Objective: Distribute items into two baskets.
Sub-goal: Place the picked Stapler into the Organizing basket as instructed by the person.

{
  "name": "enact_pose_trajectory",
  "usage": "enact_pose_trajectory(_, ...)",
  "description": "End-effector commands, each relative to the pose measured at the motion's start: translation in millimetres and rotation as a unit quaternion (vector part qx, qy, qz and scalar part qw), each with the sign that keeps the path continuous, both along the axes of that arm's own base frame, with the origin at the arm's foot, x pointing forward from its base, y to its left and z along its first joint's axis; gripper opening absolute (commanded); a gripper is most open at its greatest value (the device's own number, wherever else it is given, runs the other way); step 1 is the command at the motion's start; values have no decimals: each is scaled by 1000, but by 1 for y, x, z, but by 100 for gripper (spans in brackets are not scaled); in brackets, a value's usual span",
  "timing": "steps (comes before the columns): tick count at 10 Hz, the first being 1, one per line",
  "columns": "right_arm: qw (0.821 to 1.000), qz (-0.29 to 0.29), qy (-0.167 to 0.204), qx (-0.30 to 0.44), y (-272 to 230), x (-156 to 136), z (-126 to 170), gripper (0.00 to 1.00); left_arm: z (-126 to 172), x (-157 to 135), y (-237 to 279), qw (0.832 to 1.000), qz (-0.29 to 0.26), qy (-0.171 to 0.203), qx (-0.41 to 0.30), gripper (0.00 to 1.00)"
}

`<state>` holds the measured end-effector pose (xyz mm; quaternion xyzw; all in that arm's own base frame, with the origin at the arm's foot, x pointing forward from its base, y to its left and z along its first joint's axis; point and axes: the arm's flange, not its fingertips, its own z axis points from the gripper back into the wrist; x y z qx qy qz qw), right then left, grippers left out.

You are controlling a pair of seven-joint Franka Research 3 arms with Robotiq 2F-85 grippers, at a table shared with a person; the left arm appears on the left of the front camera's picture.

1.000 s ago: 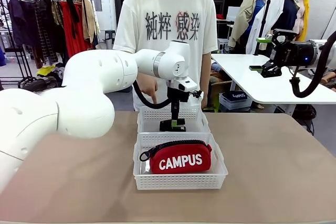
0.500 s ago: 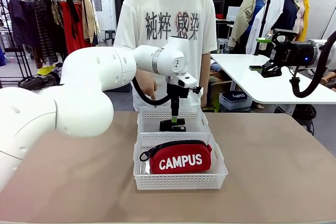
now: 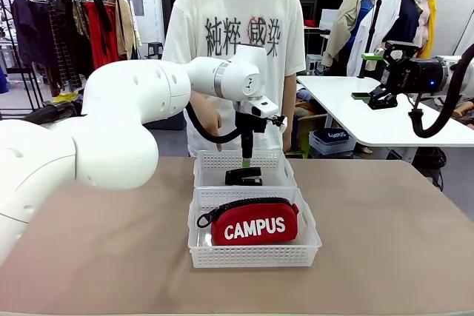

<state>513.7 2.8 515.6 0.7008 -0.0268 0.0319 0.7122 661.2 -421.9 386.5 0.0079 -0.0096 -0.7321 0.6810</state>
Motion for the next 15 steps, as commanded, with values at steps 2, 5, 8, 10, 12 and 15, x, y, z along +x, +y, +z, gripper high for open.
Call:
enact_pose_trajectory(2,1000,0,-3,-1,0,-1,3,100,-3,1,-1,1000,-6,-2,-2,100)
enact_pose_trajectory(5,1000,0,-3,-1,0,-1,3,100,-3,1,-1,1000,-6,-2,-2,100)
enact_pose_trajectory(8,1000,0,-3,-1,0,-1,3,100,-3,1,-1,1000,-6,-2,-2,100)
enact_pose_trajectory(10,1000,0,-3,-1,0,-1,3,100,-3,1,-1,1000,-6,-2,-2,100)
enact_pose_trajectory(12,1000,0,-3,-1,0,-1,3,100,-3,1,-1,1000,-6,-2,-2,100)
enact_pose_trajectory(15,1000,0,-3,-1,0,-1,3,100,-6,0,-2,1000,-1,1,0,100)
